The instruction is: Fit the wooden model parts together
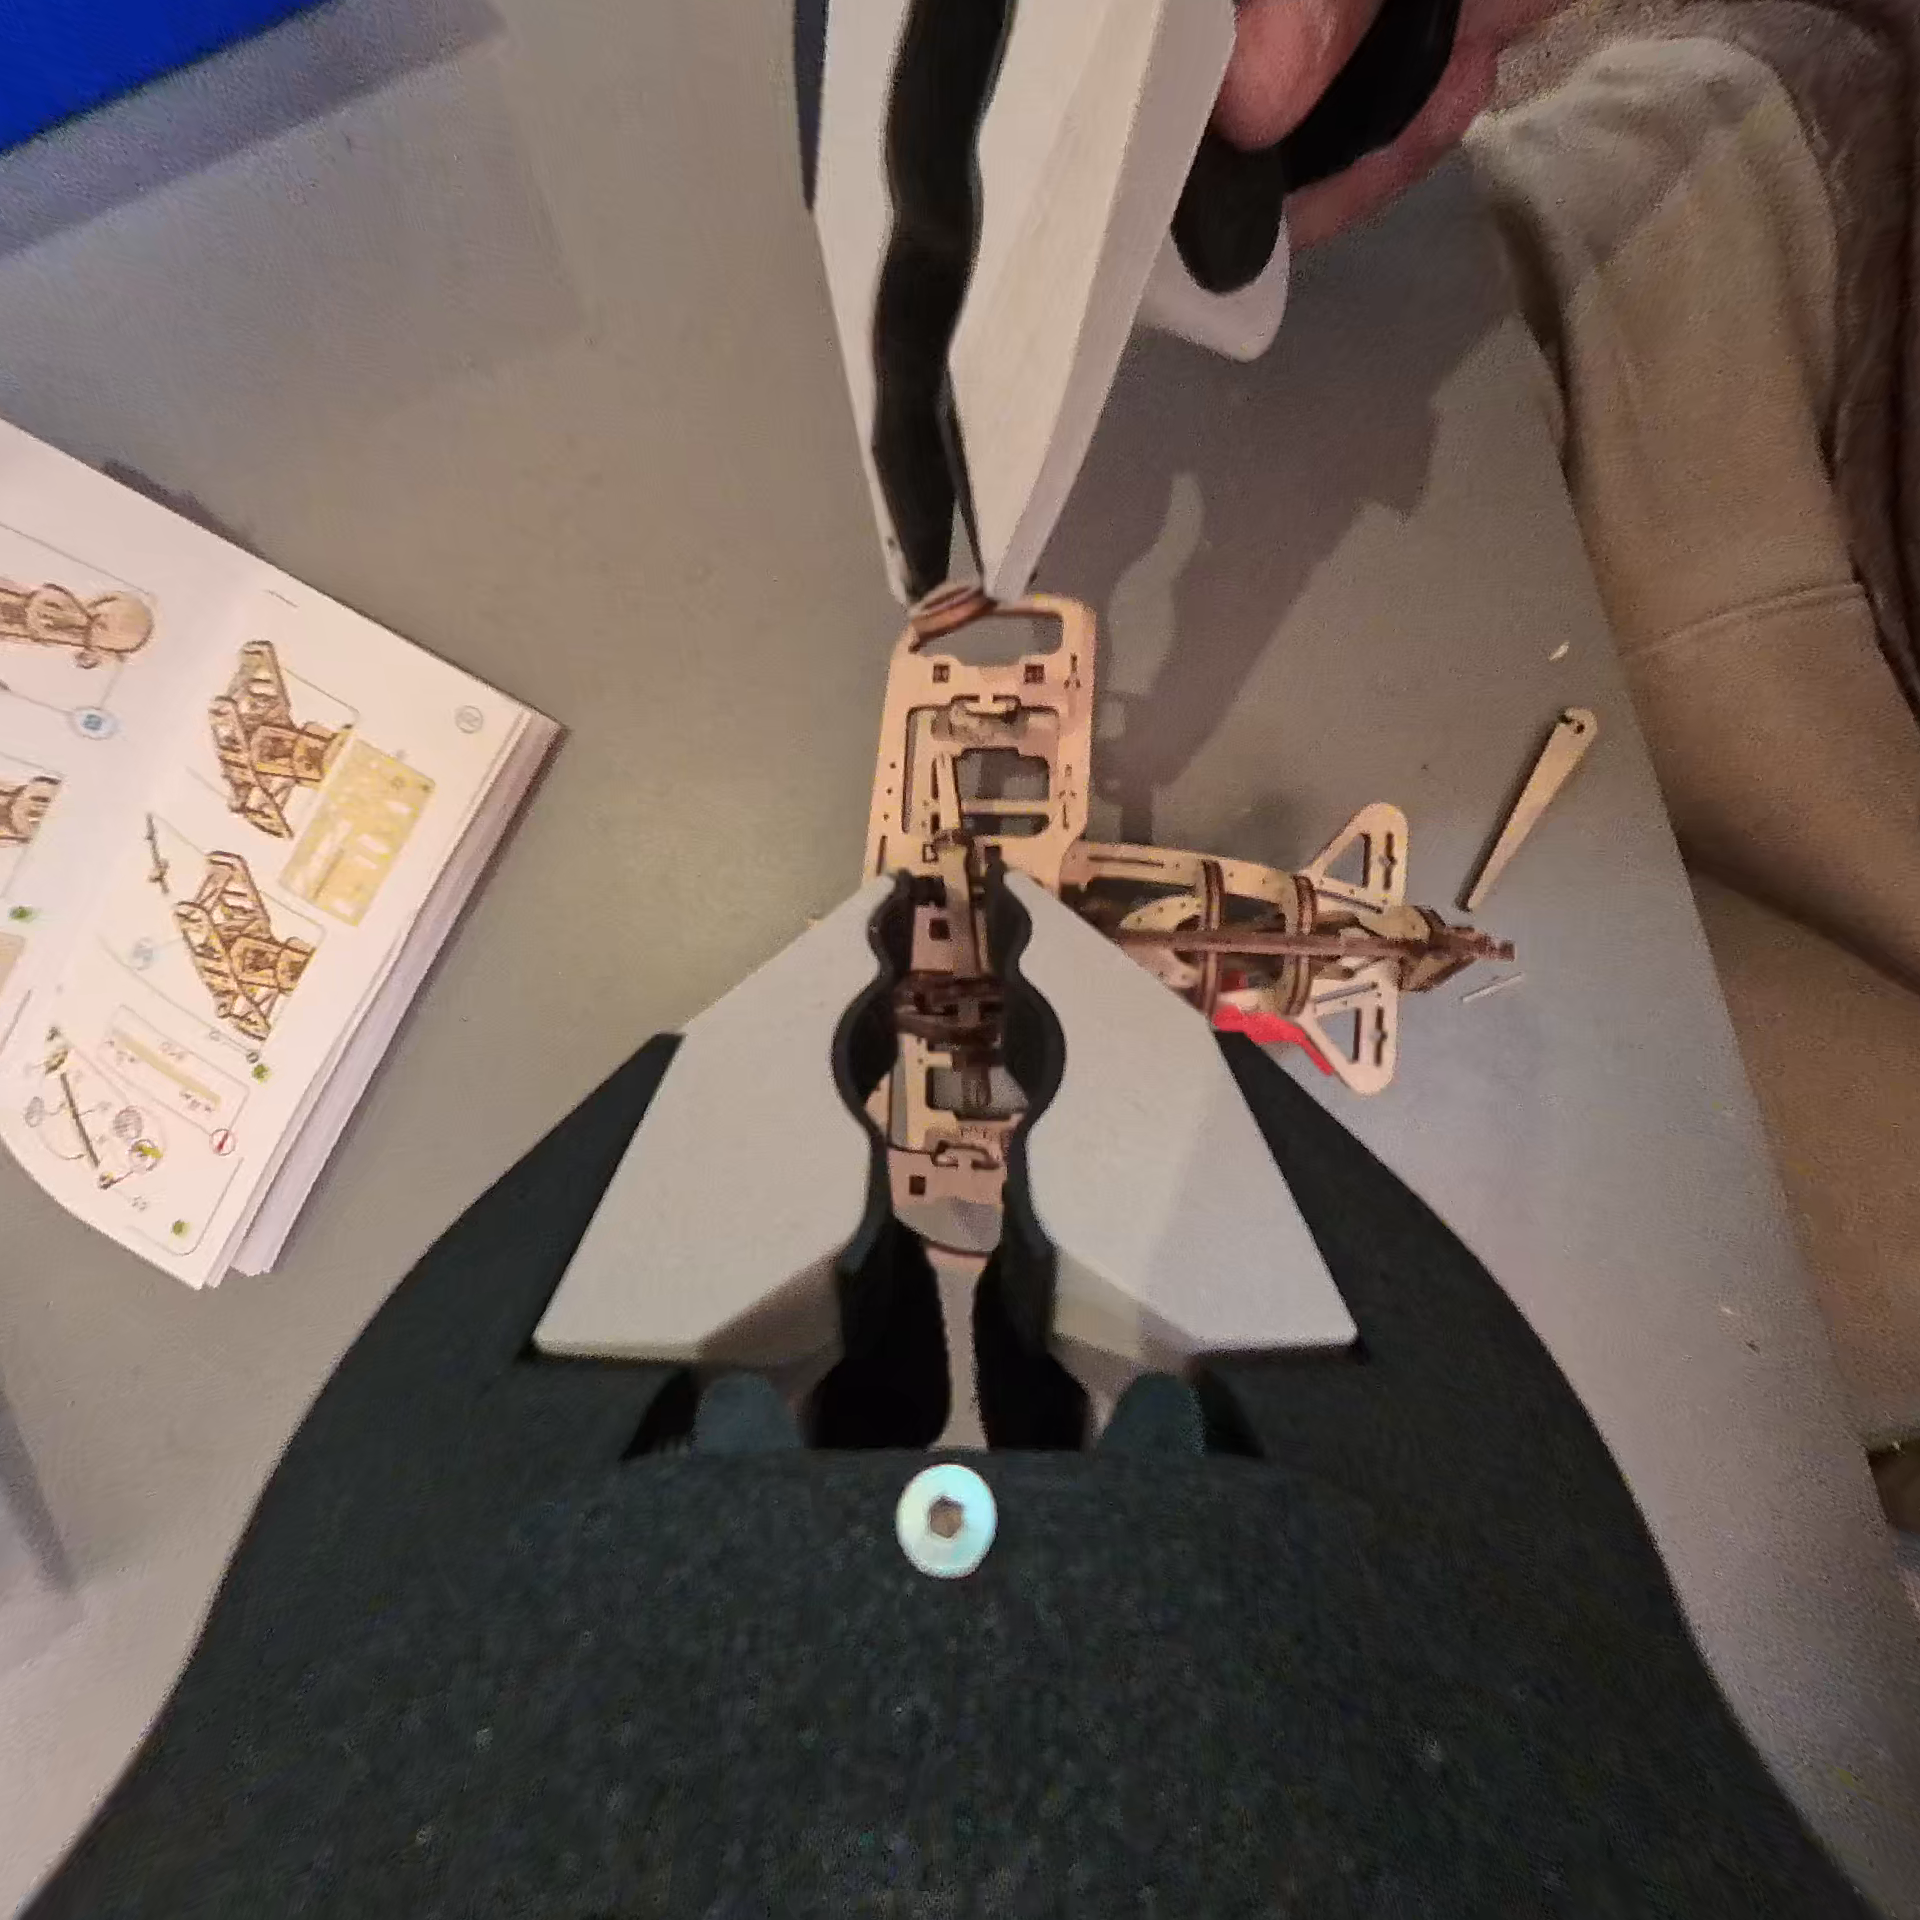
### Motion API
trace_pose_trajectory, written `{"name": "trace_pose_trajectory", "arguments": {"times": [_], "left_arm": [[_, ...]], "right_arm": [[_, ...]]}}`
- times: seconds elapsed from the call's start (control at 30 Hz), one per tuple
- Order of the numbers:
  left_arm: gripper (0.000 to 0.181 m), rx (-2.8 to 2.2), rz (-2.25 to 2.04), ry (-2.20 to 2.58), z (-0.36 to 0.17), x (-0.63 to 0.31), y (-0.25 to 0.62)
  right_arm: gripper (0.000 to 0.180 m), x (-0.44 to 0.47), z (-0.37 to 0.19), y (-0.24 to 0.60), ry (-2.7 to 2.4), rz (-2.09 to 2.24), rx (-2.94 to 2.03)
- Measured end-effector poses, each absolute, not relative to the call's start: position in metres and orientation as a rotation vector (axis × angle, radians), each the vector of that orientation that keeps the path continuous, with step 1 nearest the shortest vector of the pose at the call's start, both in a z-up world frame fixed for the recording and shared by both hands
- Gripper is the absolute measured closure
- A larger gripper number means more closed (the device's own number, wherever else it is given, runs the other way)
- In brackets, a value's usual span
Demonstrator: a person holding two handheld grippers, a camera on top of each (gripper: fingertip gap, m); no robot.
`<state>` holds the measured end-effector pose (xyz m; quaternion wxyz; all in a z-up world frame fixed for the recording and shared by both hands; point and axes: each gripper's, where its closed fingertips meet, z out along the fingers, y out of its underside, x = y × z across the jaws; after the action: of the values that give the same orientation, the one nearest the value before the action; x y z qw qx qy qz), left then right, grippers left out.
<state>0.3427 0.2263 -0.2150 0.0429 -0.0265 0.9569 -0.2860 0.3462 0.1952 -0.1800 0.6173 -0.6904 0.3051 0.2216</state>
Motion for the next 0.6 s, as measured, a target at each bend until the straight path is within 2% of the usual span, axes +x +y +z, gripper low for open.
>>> {"name": "trace_pose_trajectory", "arguments": {"times": [0.13, 0.6], "left_arm": [[0.179, -0.024, -0.822, 2.943, -0.216, 0.341, 0.229], [0.179, -0.098, -1.207, 2.843, -0.203, 0.336, 0.227]], "right_arm": [[0.166, 0.345, -0.189, 0.197, 0.724, 0.466, -1.61], [0.165, 0.343, -0.187, 0.205, 0.711, 0.477, -1.555]]}}
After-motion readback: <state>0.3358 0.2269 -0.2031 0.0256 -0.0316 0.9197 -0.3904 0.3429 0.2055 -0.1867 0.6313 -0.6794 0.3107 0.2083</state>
